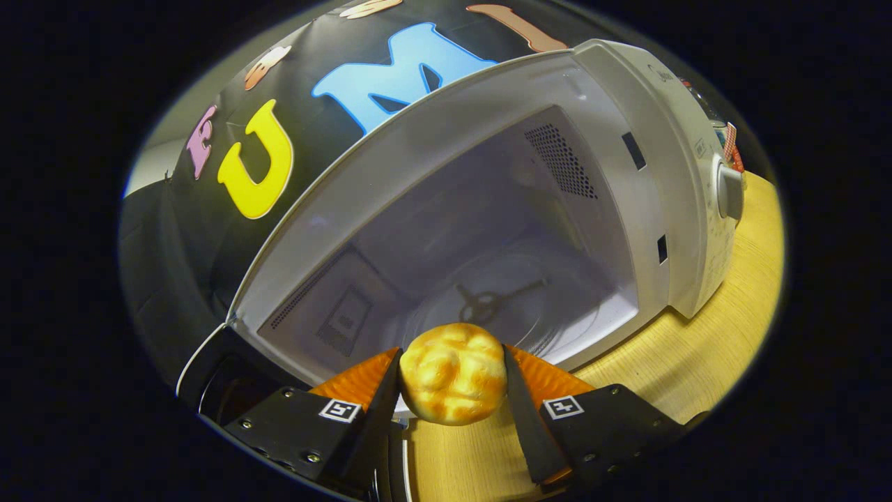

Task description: Open the microwave, put the food inside, and close the microwave door.

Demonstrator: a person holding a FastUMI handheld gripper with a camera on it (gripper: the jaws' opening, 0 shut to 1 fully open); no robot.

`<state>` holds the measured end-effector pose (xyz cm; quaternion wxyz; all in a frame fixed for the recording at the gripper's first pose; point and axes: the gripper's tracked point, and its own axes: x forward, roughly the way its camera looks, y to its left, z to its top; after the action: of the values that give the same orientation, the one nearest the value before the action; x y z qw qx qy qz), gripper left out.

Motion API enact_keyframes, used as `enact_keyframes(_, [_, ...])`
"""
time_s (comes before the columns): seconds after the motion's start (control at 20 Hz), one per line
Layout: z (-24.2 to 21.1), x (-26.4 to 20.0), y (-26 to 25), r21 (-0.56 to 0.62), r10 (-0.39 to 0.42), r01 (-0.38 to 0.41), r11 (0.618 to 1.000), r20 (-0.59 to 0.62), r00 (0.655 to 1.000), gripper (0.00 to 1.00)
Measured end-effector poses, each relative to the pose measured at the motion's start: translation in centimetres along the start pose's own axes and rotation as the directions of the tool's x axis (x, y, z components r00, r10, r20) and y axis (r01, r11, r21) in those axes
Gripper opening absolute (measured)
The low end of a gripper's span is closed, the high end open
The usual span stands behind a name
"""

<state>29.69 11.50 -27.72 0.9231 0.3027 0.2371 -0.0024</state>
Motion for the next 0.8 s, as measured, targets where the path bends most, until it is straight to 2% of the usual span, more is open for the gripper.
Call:
enact_keyframes(0.35, [0.3, 3.3, -0.8, -0.02, -0.058, 0.059, 0.998, 0.036, 0.998, 0.8])
enact_keyframes(0.45, [0.2, 3.6, -0.9, -0.026, -0.071, 0.072, 0.997, 0.04, 0.997, 0.84])
enact_keyframes(0.6, [0.3, 3.4, -0.3, -0.051, -0.066, 0.069, 0.996, 0.057, 0.996, 0.98])
enact_keyframes(0.8, [0.8, 1.6, 0.7, -0.103, -0.05, 0.057, 0.993, 0.068, 0.996, 0.98])
